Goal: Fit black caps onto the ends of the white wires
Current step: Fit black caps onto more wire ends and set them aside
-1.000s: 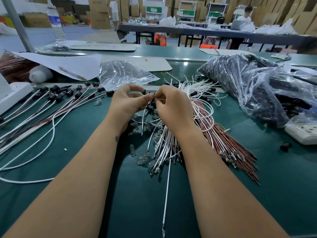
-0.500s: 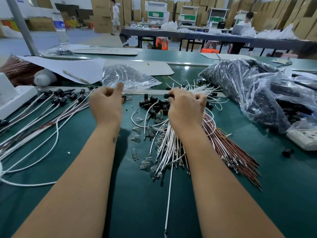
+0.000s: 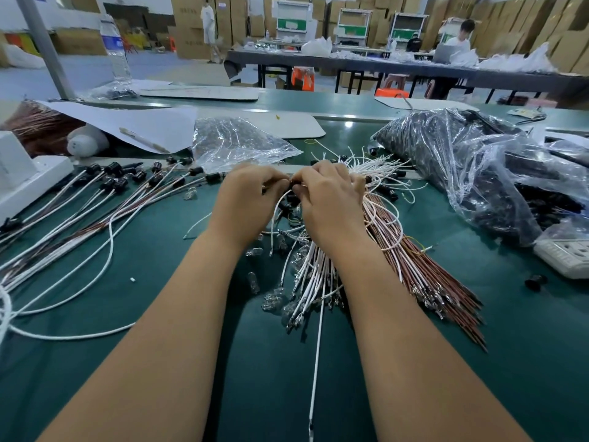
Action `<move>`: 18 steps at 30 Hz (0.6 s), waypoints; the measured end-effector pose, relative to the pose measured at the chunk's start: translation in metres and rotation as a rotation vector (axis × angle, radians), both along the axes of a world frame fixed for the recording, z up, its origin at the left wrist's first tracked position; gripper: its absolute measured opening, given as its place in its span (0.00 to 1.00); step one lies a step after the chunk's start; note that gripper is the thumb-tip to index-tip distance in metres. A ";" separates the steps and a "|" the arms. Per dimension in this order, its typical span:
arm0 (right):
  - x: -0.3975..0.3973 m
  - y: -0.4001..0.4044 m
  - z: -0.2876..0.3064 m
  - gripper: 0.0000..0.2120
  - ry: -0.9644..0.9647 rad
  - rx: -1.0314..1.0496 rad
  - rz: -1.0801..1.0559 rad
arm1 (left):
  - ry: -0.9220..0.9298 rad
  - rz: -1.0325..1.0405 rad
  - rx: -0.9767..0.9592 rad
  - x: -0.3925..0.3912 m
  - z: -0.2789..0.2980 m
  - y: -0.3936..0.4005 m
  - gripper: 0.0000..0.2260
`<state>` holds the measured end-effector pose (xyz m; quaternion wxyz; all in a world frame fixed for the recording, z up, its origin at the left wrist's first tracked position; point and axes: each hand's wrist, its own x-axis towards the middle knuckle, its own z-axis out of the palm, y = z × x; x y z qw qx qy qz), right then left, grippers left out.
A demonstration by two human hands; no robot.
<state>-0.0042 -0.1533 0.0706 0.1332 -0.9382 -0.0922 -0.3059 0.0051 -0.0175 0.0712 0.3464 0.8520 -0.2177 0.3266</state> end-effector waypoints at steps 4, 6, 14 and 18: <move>0.001 -0.006 0.001 0.08 -0.028 0.013 -0.090 | 0.001 0.080 -0.067 0.006 -0.001 0.012 0.06; 0.000 -0.011 0.004 0.08 -0.007 0.065 -0.154 | 0.012 0.207 -0.088 0.012 -0.005 0.023 0.07; -0.006 -0.001 0.007 0.08 0.094 0.132 0.035 | 0.013 0.236 0.104 0.008 -0.006 0.009 0.08; -0.009 0.001 0.009 0.07 0.083 0.138 0.091 | 0.119 0.037 0.043 0.001 -0.005 -0.005 0.09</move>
